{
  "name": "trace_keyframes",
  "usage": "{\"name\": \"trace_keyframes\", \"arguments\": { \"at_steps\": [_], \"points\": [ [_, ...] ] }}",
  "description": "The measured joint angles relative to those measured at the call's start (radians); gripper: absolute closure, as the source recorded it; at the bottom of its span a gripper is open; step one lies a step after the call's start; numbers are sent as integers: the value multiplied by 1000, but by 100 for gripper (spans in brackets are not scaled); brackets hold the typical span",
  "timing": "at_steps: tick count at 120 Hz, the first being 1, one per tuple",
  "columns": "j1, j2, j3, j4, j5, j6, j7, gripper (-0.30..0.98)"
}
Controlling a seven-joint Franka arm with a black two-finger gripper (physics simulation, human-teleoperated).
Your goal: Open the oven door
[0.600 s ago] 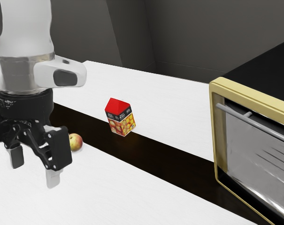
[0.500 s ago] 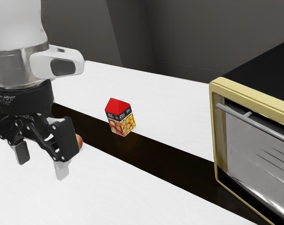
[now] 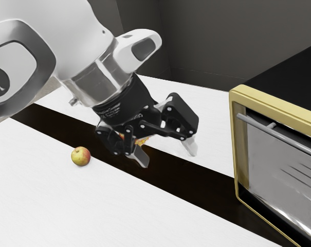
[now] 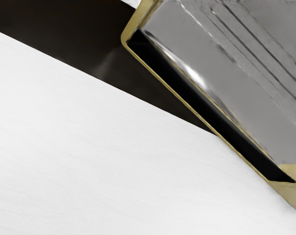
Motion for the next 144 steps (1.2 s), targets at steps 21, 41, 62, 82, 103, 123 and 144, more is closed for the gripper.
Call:
{"name": "trace_keyframes", "arguments": {
  "at_steps": [21, 41, 62, 82, 103, 123, 144],
  "points": [
    [-245, 22, 189, 1, 11, 143, -85, 0],
    [-294, 110, 209, 52, 37, 224, -149, 0],
    [-289, 146, 205, 64, 41, 281, -237, 0],
    [-277, 191, 208, 56, 63, 328, -365, 0],
    [-267, 244, 209, 75, 79, 370, -497, 0],
    [-257, 304, 208, 119, 80, 401, -606, 0],
    [-266, 335, 208, 145, 79, 418, -696, 0]
  ]
}}
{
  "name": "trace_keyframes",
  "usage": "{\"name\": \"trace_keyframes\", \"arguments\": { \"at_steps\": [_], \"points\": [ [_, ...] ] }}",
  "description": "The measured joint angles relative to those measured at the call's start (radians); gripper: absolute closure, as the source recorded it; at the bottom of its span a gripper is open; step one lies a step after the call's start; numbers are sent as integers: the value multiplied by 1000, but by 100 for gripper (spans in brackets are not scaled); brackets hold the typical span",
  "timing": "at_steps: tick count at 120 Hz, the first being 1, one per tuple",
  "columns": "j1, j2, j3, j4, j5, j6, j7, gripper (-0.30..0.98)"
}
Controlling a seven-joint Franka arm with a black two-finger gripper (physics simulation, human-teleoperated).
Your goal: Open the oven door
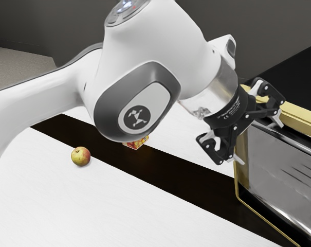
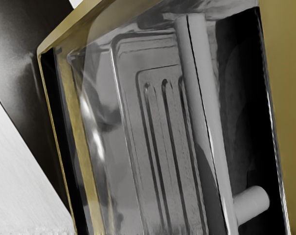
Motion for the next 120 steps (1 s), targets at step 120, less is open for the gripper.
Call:
{"name": "trace_keyframes", "arguments": {
  "at_steps": [120],
  "points": [
    [520, -659, -358, -812, 48, 177, -189, 0]
  ]
}}
